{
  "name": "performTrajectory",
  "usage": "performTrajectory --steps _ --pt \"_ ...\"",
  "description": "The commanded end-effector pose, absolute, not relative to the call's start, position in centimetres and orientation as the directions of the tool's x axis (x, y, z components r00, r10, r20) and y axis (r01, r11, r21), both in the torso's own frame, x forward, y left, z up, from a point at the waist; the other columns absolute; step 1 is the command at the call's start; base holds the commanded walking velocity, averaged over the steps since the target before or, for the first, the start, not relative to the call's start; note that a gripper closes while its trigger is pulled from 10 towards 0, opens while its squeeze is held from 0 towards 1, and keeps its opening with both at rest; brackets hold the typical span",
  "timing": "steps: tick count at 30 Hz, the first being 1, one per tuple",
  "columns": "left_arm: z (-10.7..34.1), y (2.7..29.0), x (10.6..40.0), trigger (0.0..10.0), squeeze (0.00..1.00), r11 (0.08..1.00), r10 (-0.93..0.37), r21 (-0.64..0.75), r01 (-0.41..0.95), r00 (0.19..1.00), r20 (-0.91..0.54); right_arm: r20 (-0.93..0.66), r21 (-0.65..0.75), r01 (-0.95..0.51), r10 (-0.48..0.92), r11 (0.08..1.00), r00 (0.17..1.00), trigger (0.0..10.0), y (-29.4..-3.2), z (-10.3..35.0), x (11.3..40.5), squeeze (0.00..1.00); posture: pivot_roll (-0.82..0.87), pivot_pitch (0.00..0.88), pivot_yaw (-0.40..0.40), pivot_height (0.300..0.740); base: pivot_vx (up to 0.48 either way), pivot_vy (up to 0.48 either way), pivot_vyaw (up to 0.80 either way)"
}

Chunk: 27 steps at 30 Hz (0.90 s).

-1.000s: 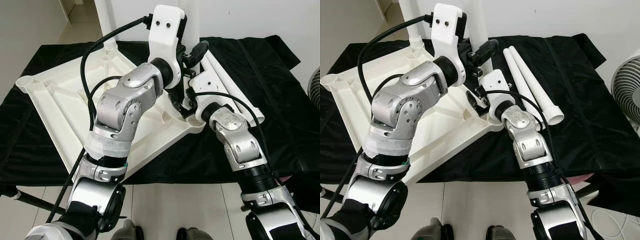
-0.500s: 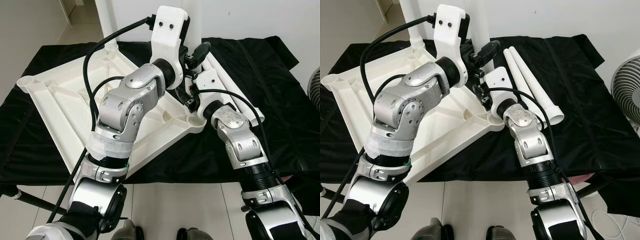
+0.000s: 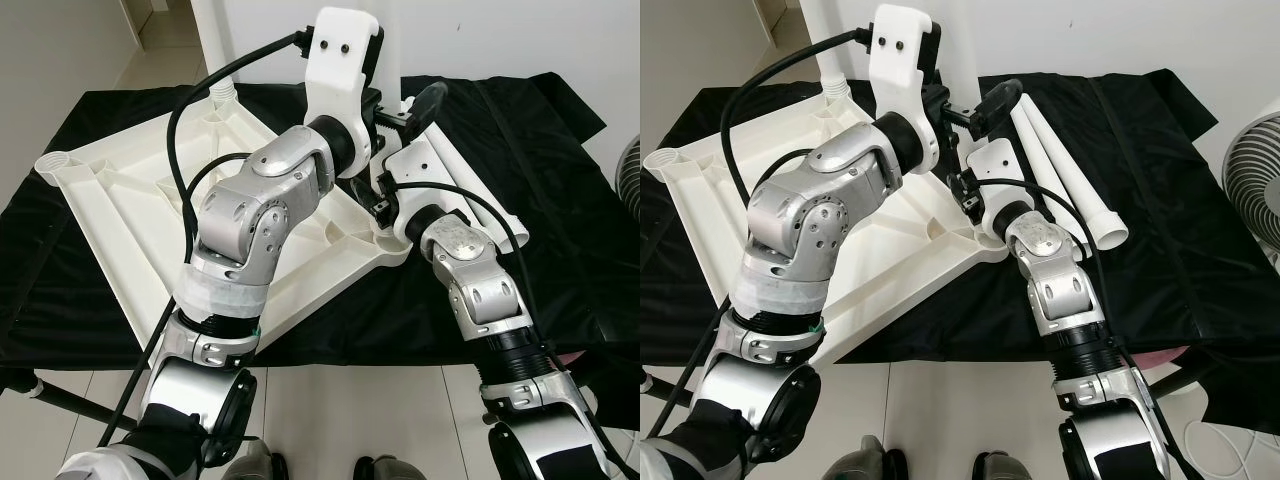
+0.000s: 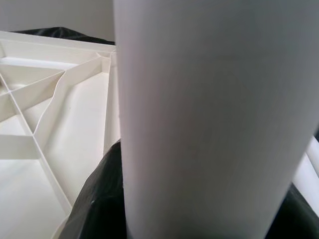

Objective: Building children table

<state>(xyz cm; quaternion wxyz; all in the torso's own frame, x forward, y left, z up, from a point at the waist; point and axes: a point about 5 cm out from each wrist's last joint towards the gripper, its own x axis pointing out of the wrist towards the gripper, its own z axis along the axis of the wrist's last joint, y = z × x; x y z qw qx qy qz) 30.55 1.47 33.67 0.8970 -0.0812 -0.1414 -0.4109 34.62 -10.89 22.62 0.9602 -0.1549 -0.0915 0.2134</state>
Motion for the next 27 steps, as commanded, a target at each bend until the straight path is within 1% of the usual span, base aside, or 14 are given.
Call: performTrajectory --steps 1,4,5,6,7,11,14,16,18,21,27 --pt "33.7 1.7 30.2 10.0 1.00 0.633 -0.728 -0.017 0.774 0.603 0.328 0.131 -0.310 -0.365 0.420 0.878 0.898 10.0 -11.1 22.7 34.7 0.00 -0.11 0.059 0.057 0.740 0.000 0.000 0.00" --pt "33.6 1.8 30.3 10.0 1.00 0.640 -0.725 -0.007 0.768 0.607 0.326 0.142 -0.294 -0.355 0.408 0.888 0.902 10.0 -11.1 22.8 34.8 0.00 -0.11 0.061 0.058 0.740 0.000 0.000 0.00" --pt "33.4 2.1 30.3 10.0 0.09 0.652 -0.720 0.003 0.758 0.618 0.318 0.161 -0.260 -0.343 0.391 0.903 0.906 10.0 -11.3 23.0 34.8 0.00 -0.11 0.064 0.060 0.740 0.000 0.000 0.00" --pt "33.2 2.2 30.4 10.0 0.09 0.660 -0.715 0.010 0.751 0.625 0.312 0.173 -0.237 -0.336 0.380 0.912 0.909 10.0 -11.4 23.1 34.9 0.00 -0.11 0.064 0.060 0.740 0.000 0.000 0.00" --pt "32.9 2.4 30.5 10.0 0.00 0.669 -0.711 0.014 0.743 0.634 0.303 0.187 -0.213 -0.321 0.361 0.923 0.914 10.0 -11.7 23.2 34.9 0.00 -0.10 0.066 0.060 0.740 0.000 0.000 0.00" --pt "32.4 2.8 30.5 10.0 0.00 0.678 -0.706 0.022 0.734 0.644 0.294 0.207 -0.173 -0.286 0.319 0.942 0.925 10.0 -12.2 23.4 35.0 0.00 -0.10 0.066 0.061 0.740 0.000 0.000 0.00" --pt "31.5 3.7 30.7 10.0 0.00 0.700 -0.687 0.009 0.714 0.671 0.280 0.223 -0.112 -0.218 0.239 0.969 0.945 10.0 -13.4 23.2 35.2 0.00 -0.10 0.070 0.062 0.740 0.000 0.000 0.00" --pt "31.5 3.7 30.7 10.0 0.00 0.700 -0.687 0.009 0.714 0.671 0.280 0.223 -0.112 -0.218 0.239 0.969 0.945 10.0 -13.4 23.2 35.2 0.00 -0.10 0.070 0.062 0.740 0.000 0.000 0.00" --pt "30.7 4.3 30.9 10.0 0.00 0.719 -0.671 -0.003 0.695 0.695 0.259 0.216 -0.074 -0.202 0.213 0.977 0.953 10.0 -13.9 22.9 35.2 0.00 -0.10 0.075 0.062 0.740 0.000 0.000 0.00" --pt "29.8 4.7 31.0 10.0 0.00 0.732 -0.661 -0.009 0.681 0.714 0.232 0.212 -0.057 -0.192 0.200 0.980 0.957 10.0 -14.1 22.5 35.0 0.00 -0.10 0.085 0.064 0.740 0.000 0.000 0.00" --pt "28.2 5.1 30.9 10.0 0.00 0.744 -0.653 -0.012 0.668 0.730 0.200 0.210 -0.058 -0.195 0.203 0.979 0.957 10.0 -14.2 21.9 34.8 0.00 -0.10 0.087 0.064 0.740 0.000 0.000 0.00"
